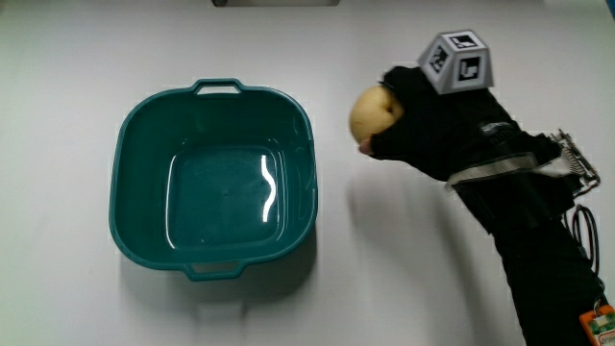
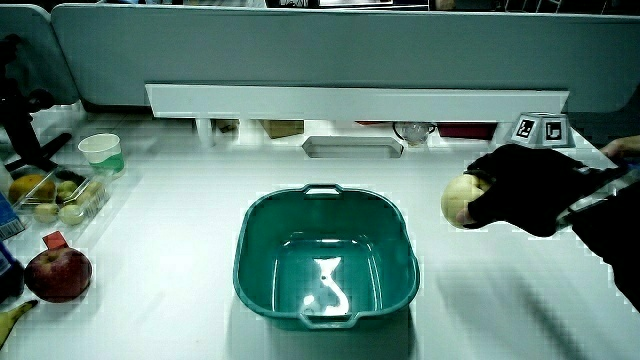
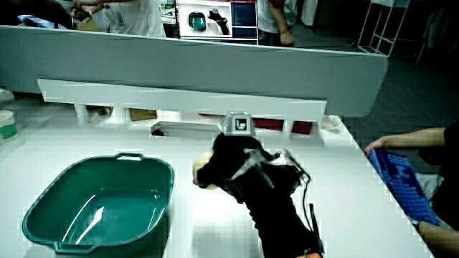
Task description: Place pear on desk
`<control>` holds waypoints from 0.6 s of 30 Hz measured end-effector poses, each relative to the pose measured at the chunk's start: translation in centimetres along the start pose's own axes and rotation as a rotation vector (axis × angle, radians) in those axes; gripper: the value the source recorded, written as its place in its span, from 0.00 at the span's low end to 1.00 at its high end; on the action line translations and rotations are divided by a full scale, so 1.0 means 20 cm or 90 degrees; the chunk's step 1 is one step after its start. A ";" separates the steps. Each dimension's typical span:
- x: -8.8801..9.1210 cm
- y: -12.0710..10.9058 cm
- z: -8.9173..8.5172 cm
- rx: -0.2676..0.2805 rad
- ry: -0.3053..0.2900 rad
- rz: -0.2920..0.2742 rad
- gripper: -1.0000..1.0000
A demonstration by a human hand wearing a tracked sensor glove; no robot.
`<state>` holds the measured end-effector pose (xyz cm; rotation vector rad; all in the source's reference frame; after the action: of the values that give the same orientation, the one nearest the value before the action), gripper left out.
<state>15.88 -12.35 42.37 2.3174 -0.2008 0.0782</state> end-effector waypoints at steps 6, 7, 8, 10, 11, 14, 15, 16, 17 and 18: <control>0.08 0.06 -0.12 -0.015 -0.020 -0.034 0.50; 0.09 0.07 -0.13 -0.015 -0.021 -0.036 0.50; 0.10 0.07 -0.15 -0.022 -0.013 -0.042 0.50; 0.10 0.08 -0.17 -0.016 -0.025 -0.041 0.50; 0.10 0.08 -0.18 -0.027 -0.021 -0.037 0.50; 0.11 0.09 -0.21 -0.032 -0.021 -0.040 0.50; 0.12 0.10 -0.23 -0.028 -0.027 -0.050 0.50; 0.13 0.11 -0.25 -0.007 -0.046 -0.067 0.50; 0.14 0.12 -0.27 -0.022 -0.044 -0.072 0.50; 0.14 0.11 -0.28 -0.022 -0.035 -0.064 0.50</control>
<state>18.36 -10.09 48.24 2.2931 -0.1111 -0.0389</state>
